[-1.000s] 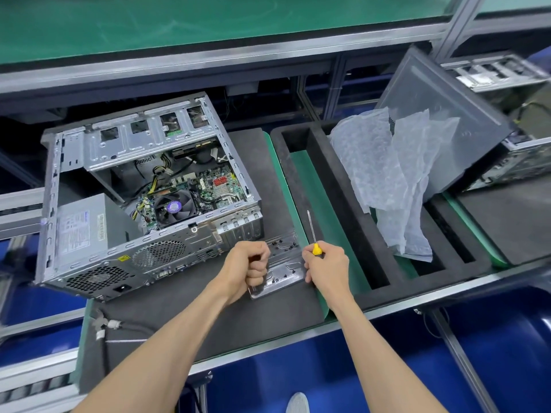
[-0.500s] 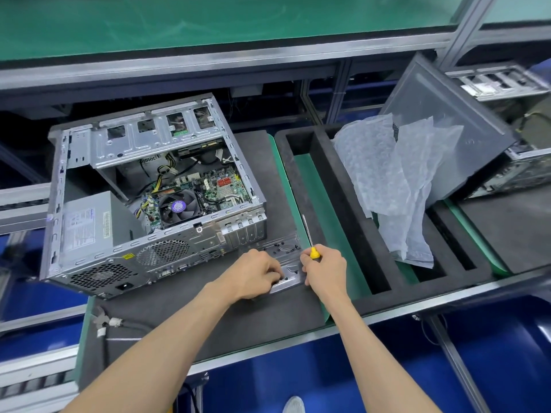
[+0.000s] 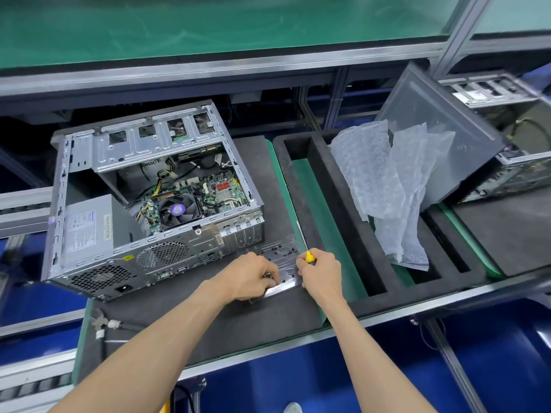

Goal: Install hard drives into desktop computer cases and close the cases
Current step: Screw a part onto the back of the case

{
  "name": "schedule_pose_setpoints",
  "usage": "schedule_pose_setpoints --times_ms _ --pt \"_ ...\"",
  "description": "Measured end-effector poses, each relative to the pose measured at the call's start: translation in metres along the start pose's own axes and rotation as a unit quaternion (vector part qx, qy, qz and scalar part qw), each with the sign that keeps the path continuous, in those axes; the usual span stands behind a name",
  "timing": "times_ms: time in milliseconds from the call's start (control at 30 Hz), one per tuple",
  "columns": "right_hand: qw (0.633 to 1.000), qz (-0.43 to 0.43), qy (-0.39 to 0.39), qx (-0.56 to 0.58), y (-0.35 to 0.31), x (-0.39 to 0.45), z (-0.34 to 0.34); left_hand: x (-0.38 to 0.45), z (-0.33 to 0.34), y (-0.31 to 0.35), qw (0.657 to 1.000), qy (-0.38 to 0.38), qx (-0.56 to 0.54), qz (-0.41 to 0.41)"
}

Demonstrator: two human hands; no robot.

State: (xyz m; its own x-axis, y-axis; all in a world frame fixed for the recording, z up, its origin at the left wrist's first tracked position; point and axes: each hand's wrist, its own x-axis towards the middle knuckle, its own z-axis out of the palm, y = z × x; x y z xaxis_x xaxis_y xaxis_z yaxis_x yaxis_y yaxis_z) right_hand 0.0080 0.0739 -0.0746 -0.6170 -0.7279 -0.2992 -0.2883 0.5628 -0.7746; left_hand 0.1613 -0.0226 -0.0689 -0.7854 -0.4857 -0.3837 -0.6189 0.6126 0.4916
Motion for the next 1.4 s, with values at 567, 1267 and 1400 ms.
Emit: schedule_pose_setpoints --times_ms 567,1267,1400 --pt "0.999 -0.02 -0.026 -0.037 -0.002 -0.009 -0.004 -0.007 -0.002 -0.016 0.999 0.042 -0.023 -0.017" --pt "0.994 -0.042 -0.01 -0.098 0.003 0.0 0.004 -0.01 0.012 -0.02 0.985 0.108 -0.137 0.0" --pt "0.995 -0.052 -0.008 -0.084 0.003 -0.003 0.004 -0.022 0.017 -0.021 0.922 0.148 -0.354 -0.058"
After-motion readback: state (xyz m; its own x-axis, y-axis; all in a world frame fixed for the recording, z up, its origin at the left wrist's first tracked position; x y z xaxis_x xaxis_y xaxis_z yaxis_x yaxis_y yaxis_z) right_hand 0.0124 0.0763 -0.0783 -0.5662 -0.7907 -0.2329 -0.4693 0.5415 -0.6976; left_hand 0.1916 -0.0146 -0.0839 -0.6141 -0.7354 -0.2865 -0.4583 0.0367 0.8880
